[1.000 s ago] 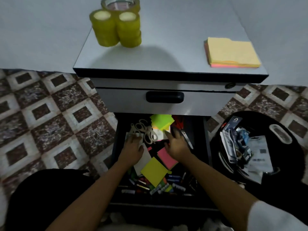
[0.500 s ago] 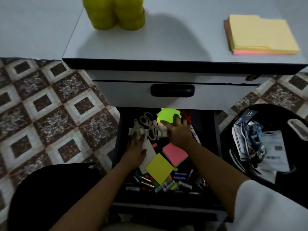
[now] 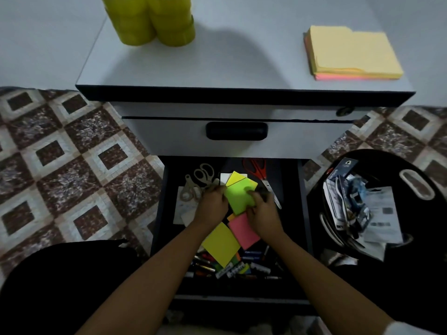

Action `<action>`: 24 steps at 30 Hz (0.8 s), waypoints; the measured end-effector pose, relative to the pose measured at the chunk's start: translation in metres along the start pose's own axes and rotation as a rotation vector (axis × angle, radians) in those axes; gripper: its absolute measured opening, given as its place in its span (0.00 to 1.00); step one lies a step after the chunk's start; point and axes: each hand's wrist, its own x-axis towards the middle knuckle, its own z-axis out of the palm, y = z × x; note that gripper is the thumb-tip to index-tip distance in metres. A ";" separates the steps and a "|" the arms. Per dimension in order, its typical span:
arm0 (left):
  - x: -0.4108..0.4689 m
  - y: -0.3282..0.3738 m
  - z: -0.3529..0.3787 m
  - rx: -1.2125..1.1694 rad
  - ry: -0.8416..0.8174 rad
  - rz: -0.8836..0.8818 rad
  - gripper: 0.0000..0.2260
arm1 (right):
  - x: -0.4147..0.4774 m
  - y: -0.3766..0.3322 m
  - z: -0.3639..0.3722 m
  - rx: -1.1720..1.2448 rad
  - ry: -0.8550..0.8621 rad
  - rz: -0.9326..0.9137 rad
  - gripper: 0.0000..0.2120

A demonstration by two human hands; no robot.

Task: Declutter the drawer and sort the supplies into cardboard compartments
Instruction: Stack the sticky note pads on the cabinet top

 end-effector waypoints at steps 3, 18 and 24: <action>0.015 0.007 0.001 0.017 0.015 0.005 0.20 | 0.011 0.002 -0.001 0.159 0.057 0.292 0.21; 0.033 0.029 -0.001 -0.158 -0.072 -0.258 0.09 | 0.046 -0.017 -0.003 0.434 0.111 0.475 0.14; 0.025 0.025 -0.008 -0.428 -0.062 -0.332 0.17 | 0.043 -0.025 -0.016 0.598 0.087 0.417 0.13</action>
